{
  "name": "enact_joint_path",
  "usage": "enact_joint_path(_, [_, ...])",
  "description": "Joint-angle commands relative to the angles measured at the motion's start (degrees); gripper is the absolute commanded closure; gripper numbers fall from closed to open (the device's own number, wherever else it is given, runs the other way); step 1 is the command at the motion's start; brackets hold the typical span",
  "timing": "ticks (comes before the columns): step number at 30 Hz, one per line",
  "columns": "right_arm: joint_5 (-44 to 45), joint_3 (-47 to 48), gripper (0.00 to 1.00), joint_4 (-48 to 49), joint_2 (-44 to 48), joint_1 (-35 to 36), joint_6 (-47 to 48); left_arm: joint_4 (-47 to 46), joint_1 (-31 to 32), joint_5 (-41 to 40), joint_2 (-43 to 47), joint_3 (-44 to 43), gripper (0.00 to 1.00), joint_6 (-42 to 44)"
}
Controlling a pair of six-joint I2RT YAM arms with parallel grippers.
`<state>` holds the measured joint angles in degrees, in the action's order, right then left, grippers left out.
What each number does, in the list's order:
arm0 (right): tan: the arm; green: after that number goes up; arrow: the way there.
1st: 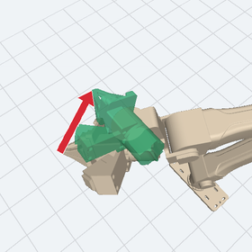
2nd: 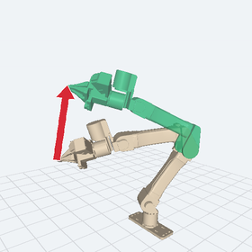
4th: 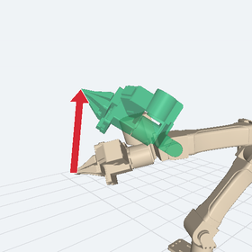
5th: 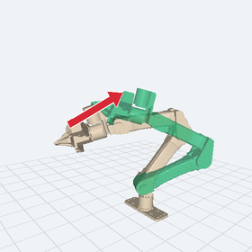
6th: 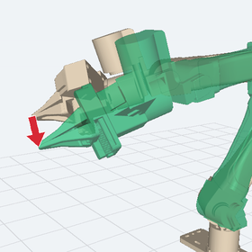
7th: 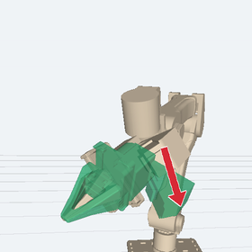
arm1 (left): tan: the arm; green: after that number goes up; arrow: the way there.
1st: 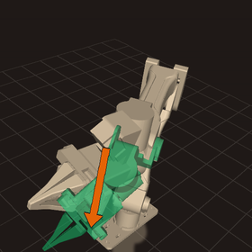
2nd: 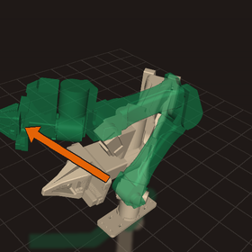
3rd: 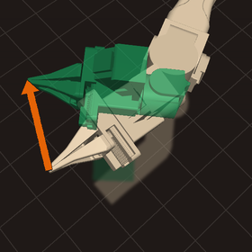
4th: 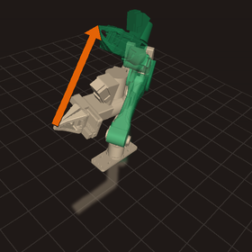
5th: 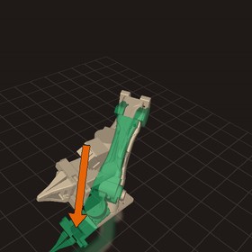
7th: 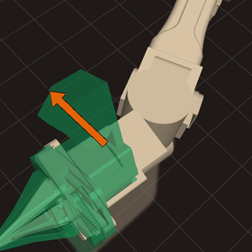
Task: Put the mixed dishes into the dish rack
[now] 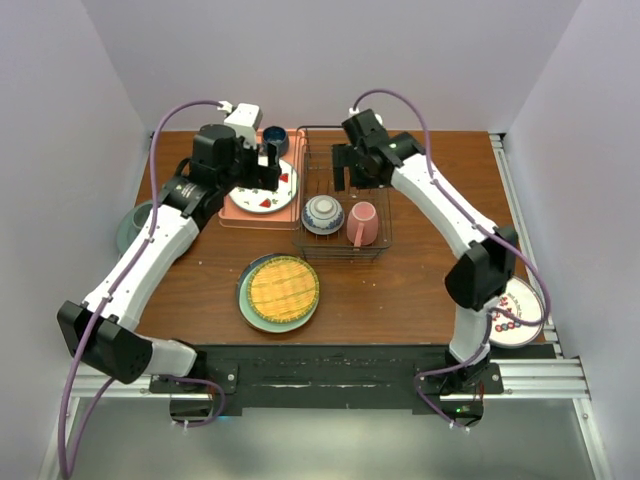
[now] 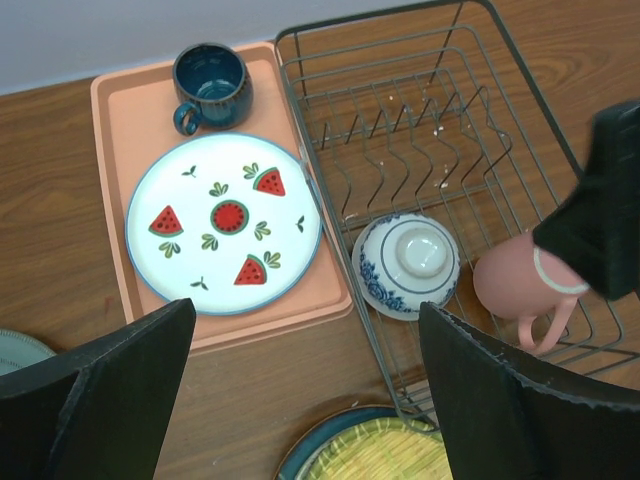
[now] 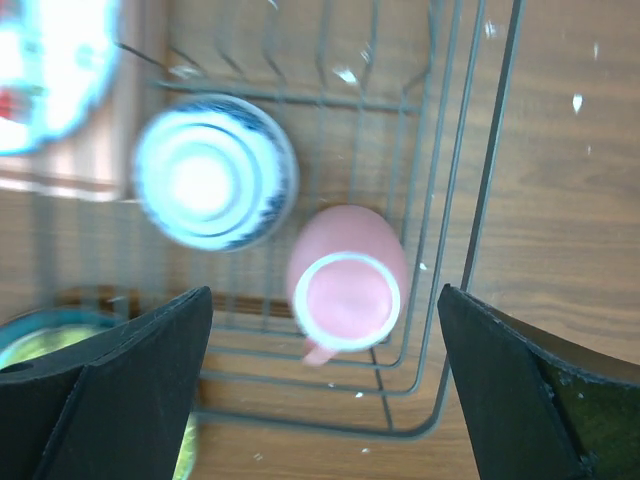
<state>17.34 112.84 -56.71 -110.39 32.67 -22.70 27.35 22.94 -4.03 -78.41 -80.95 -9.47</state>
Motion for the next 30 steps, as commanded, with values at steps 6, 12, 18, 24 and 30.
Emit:
enact_joint_path(6, [-23.9, -10.94, 0.02, 16.16, 15.27, -0.06, 5.47, 5.6, -0.44, 3.07, 8.36, 13.16, 0.04, -6.87])
enact_joint_path(12, [-45.0, -22.98, 0.08, 24.35, 19.59, 0.64, 4.42, 9.47, -0.44, 2.89, 11.79, 21.34, 0.08, -12.05])
enact_joint_path(18, [-45.83, -30.91, 0.11, 25.25, 22.76, 3.72, 3.54, 10.27, -0.44, 3.33, 11.0, 27.58, 0.11, -14.08])
enact_joint_path(24, [-36.52, -32.67, 0.11, 21.64, 21.71, 8.46, 0.29, 7.98, -0.44, 5.88, 9.68, 30.5, 0.11, -13.82])
enact_joint_path(30, [-30.0, -35.4, 0.12, 19.36, 19.42, 12.86, -3.22, 6.75, -0.44, 8.07, 7.31, 32.87, 0.15, -13.55])
